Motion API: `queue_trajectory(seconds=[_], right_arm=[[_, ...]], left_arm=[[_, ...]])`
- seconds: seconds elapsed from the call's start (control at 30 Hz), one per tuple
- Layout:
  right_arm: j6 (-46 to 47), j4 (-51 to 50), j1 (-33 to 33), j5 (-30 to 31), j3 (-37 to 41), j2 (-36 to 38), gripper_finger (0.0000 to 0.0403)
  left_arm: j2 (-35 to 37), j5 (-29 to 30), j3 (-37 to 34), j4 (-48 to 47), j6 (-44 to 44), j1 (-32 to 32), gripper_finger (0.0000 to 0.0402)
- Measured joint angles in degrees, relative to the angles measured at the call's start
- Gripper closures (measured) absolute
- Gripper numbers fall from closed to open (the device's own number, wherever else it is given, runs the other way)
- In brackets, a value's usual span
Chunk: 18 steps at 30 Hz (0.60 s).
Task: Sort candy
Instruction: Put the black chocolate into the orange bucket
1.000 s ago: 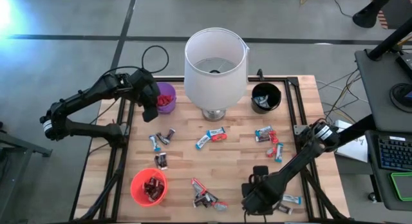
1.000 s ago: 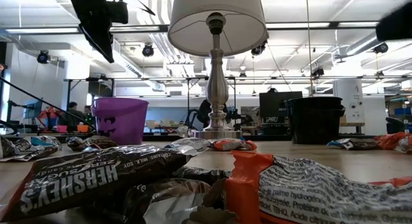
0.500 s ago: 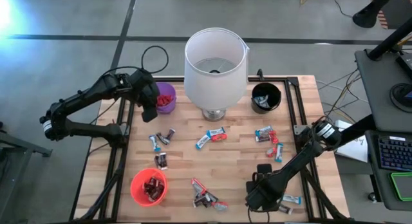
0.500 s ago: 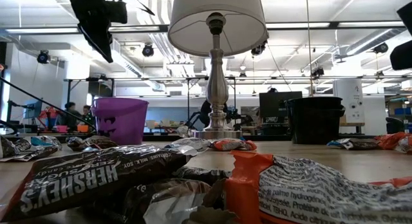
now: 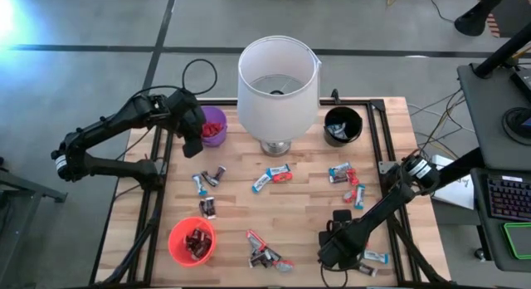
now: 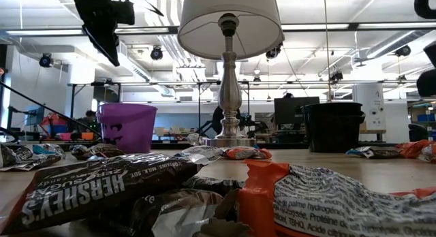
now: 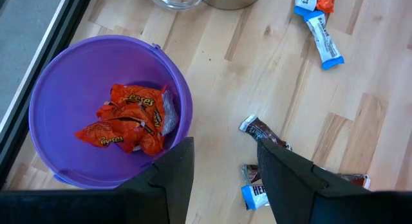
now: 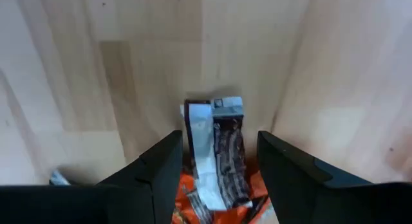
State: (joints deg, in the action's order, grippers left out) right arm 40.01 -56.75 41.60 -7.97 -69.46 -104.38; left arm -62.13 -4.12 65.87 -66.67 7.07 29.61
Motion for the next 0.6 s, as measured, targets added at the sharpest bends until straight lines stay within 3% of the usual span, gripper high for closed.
queue_trajectory(seconds=[0.2,0.6], right_arm=[[0.02,2.32,0.00,-0.68,1.66,0.01,0.0233],[0.55,4.85,-0.76,-3.46,3.32,0.31,0.0373]], left_arm=[[0.00,0.01,0.00,-0.02,0.78,0.00,0.0249],[0.00,0.00,0.00,-0.44,1.46,0.00,0.0249]])
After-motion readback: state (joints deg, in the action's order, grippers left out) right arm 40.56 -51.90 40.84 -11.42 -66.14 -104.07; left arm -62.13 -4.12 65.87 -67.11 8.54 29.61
